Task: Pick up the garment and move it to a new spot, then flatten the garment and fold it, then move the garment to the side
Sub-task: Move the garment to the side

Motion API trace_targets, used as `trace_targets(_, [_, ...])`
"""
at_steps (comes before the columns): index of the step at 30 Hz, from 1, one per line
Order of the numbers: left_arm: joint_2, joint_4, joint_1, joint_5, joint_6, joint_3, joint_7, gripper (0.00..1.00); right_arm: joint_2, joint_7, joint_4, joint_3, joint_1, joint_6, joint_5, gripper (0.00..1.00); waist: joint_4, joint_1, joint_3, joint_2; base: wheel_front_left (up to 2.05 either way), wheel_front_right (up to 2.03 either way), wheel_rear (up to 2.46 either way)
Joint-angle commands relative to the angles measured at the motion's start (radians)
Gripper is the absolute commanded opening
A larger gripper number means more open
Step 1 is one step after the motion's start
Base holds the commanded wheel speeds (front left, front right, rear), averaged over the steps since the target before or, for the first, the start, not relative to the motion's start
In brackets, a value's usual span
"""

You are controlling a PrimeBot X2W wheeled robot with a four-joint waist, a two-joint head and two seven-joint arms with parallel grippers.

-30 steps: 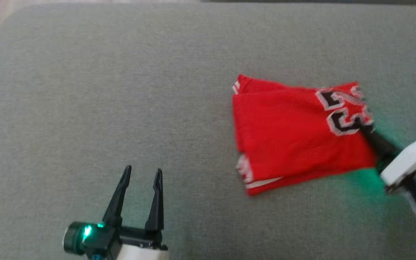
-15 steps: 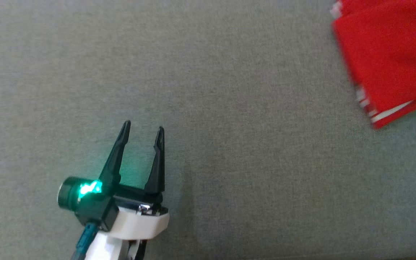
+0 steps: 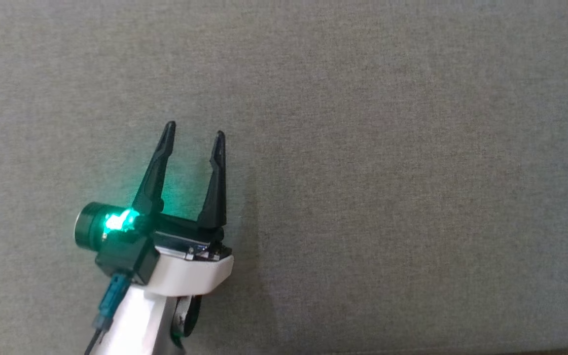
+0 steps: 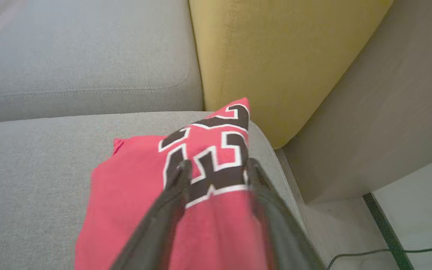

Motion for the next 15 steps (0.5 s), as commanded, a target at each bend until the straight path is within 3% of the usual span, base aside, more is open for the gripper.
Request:
trace_targets(1, [-0.001, -0.031, 0.007, -0.013, 0.016, 0.034, -0.006, 1.00, -0.021, -0.013, -0.048, -0.029, 0.030, -0.001, -0.068, 1.00, 0.008, -0.0002, -0.043, 0.0000, 0.00, 0.00, 0.00])
trace_targets(7, [-0.001, -0.008, 0.060, -0.065, 0.028, 0.044, -0.006, 1.00, 0.196, -0.056, -0.175, 0.056, 0.062, -0.001, -0.303, 1.00, 0.013, -0.0002, -0.195, 0.0000, 0.00, 0.00, 0.00])
trace_targets(11, [-0.001, 0.007, 0.106, -0.073, 0.041, 0.067, -0.006, 1.00, 0.368, -0.133, -0.200, 0.182, 0.082, -0.001, -0.367, 1.00, 0.015, -0.0002, -0.298, 0.0000, 0.00, 0.00, 0.00])
trace_targets(15, [-0.001, 0.017, 0.156, -0.069, 0.051, 0.088, -0.006, 1.00, 0.498, -0.268, -0.157, 0.312, 0.130, -0.001, -0.398, 1.00, 0.023, -0.0002, -0.392, 0.0000, 0.00, 0.00, 0.00])
